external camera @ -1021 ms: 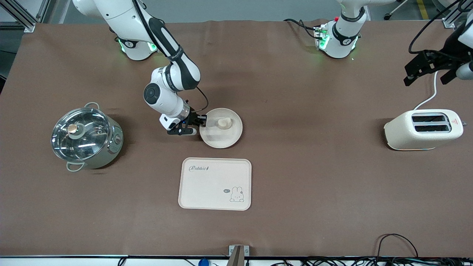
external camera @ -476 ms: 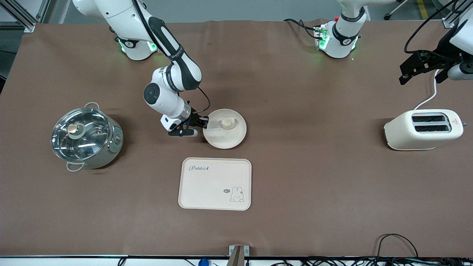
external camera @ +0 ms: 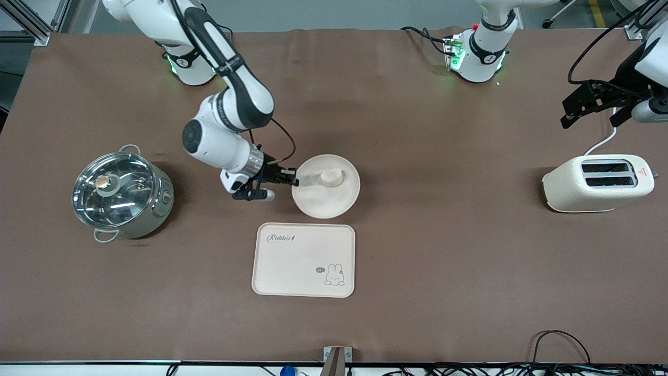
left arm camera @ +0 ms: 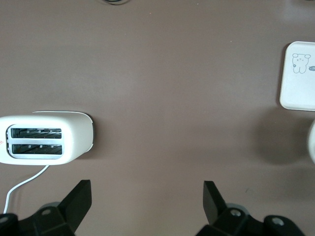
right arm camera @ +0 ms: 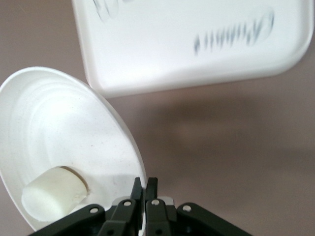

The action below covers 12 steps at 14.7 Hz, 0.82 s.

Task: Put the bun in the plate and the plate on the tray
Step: 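Lift the plate with the right gripper and move it over the tray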

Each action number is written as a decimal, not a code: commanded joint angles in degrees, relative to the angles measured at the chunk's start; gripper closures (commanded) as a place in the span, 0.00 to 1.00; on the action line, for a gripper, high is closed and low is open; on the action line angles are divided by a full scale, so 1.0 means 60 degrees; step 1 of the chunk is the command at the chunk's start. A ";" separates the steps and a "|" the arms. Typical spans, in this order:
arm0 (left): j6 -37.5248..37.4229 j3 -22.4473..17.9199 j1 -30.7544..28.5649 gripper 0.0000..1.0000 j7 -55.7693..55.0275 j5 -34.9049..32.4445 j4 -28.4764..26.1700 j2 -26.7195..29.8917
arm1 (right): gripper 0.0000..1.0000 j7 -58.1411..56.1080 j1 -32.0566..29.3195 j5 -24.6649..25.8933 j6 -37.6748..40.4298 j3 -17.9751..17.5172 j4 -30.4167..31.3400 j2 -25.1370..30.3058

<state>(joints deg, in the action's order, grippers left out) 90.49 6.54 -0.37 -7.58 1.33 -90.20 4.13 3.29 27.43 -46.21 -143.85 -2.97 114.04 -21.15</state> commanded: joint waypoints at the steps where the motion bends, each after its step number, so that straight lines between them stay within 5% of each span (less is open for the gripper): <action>1: 0.0137 -0.0020 -0.0055 0.00 0.0018 0.0086 0.0107 -0.0146 | 1.00 -0.0445 -0.0760 -0.0370 0.0493 -0.0092 -0.1568 -0.0982; 5: 0.0313 -0.0020 -0.0026 0.00 0.0018 0.0071 0.0107 -0.0220 | 1.00 -0.1103 -0.1113 -0.0356 0.0479 -0.0062 -0.3680 -0.3048; 12: 0.0431 -0.0020 -0.0012 0.00 0.0091 0.0071 0.0107 -0.0322 | 1.00 -0.1163 -0.1655 -0.0370 0.0596 -0.0092 -0.4620 -0.4515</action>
<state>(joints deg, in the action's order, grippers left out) 92.93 6.50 -0.46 -7.59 1.33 -90.18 2.33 -2.22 20.10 -47.05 -141.63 -2.70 89.07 -46.98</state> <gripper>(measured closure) 0.000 0.960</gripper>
